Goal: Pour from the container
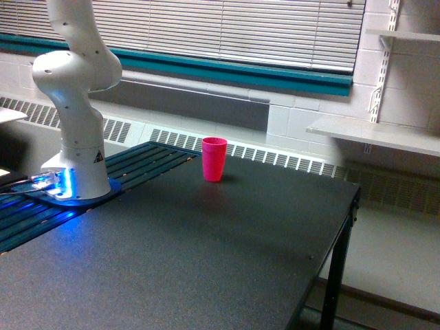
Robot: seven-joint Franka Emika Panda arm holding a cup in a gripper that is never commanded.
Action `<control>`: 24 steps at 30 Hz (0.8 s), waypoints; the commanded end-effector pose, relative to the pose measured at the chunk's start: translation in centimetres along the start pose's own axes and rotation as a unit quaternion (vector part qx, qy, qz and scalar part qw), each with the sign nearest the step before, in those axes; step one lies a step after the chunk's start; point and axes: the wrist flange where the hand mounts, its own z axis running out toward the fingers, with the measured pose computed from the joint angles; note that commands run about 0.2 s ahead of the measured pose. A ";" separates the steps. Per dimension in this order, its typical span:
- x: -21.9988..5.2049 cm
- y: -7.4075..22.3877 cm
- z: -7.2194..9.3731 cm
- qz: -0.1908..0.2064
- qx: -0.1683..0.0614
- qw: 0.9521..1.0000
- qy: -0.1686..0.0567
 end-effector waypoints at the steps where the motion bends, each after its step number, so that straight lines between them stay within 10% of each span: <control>1: 1.7 0.6 -2.2 0.004 0.008 1.000 0.023; 24: -5.3 -0.7 -3.6 -0.084 0.047 0.995 0.015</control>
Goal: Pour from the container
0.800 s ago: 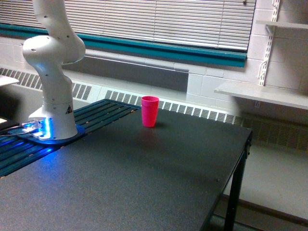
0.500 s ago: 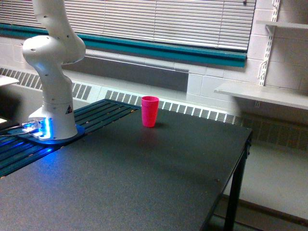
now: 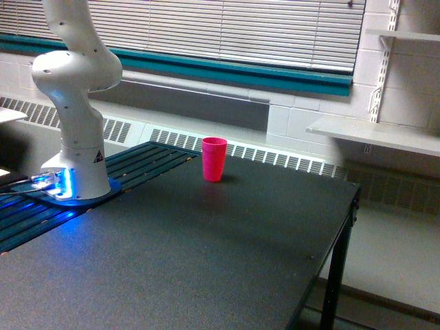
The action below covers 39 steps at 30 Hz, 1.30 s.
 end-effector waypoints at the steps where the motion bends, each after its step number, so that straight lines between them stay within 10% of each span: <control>1: -3.2 -1.2 -1.0 -0.053 0.018 0.998 -0.004; 22: -14.6 -1.4 -3.3 -0.144 0.042 0.988 -0.037; 39: -24.4 -3.8 -6.3 -0.234 0.074 0.967 -0.063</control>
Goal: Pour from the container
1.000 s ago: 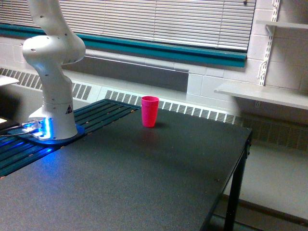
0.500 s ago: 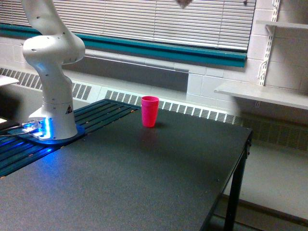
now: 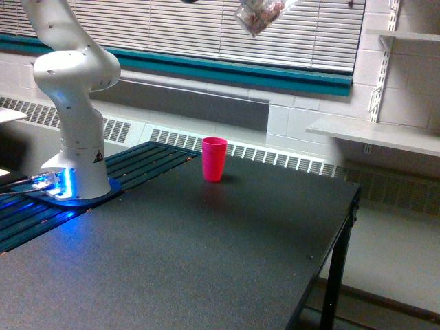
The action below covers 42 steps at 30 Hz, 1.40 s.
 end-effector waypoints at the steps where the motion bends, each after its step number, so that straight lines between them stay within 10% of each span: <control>1: -3.0 -3.2 -1.0 -0.040 0.021 0.999 -0.005; 21: -12.8 -10.4 -3.3 -0.144 0.062 0.987 -0.044; 42: -20.4 -12.1 -3.3 -0.222 0.056 0.970 -0.082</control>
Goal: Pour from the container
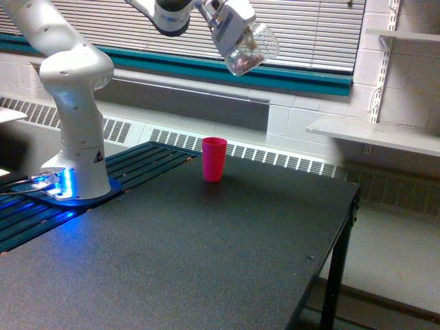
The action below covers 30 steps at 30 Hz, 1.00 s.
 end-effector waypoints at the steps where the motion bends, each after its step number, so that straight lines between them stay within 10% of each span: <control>1: -1.6 -1.0 0.0 -0.015 -0.002 1.000 -0.009; 30: -9.2 -4.9 1.4 -0.132 0.016 0.989 -0.060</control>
